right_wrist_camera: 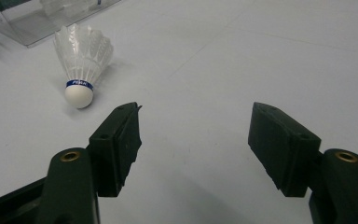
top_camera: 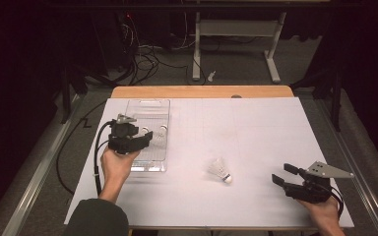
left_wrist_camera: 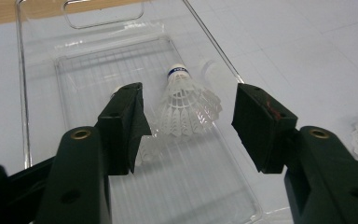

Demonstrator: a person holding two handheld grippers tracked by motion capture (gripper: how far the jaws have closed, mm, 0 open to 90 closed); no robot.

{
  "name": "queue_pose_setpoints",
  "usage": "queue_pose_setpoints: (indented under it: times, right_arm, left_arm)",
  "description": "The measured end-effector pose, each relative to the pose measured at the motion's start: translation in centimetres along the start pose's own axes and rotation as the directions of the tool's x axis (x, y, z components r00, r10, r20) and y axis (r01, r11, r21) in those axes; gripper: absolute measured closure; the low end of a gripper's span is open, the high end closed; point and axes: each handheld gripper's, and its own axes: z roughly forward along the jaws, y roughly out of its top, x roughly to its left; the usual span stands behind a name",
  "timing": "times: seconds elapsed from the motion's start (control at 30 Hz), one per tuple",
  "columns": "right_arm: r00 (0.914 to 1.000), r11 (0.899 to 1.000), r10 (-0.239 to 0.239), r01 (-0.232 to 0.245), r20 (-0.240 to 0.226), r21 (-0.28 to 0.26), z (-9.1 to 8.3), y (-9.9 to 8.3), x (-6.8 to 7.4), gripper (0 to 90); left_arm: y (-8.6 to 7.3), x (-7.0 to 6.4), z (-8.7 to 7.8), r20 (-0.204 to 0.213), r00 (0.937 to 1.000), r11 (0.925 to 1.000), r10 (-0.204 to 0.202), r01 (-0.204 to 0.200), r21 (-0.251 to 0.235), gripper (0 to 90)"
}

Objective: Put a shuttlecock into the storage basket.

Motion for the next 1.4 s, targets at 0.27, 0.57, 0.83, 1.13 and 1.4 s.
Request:
queue_pose_setpoints:
  times: [0.27,0.57,0.83,1.13,1.4]
  right_arm:
    - [1.0,1.0,0.001,-0.001,0.0,-0.002,0.0,0.0,0.0,34.4]
    - [1.0,1.0,0.004,-0.004,0.0,-0.001,0.0,0.0,0.0,34.4]
    - [1.0,1.0,0.006,-0.006,-0.001,-0.001,0.1,0.1,0.0,34.4]
    - [1.0,1.0,0.006,-0.006,0.0,-0.002,0.1,0.1,-0.1,34.4]
    - [1.0,1.0,0.007,-0.007,0.002,-0.004,0.0,0.0,-0.1,34.4]
  left_arm:
    - [-0.4,-0.4,-0.6,0.004,0.9999,0.9997,0.011,-0.011,-0.022,43.0]
    - [-0.8,-0.9,-1.1,0.016,0.9997,0.9991,0.02,-0.019,-0.038,42.9]
    - [-1.4,-0.9,-1.2,0.023,0.9996,0.9988,0.018,-0.017,-0.045,43.0]
    - [-2.0,-1.0,-1.4,0.023,0.9995,0.9987,0.022,-0.021,-0.046,42.8]
    - [-2.2,-1.2,-1.7,0.027,0.9992,0.9976,0.028,-0.027,-0.063,42.7]
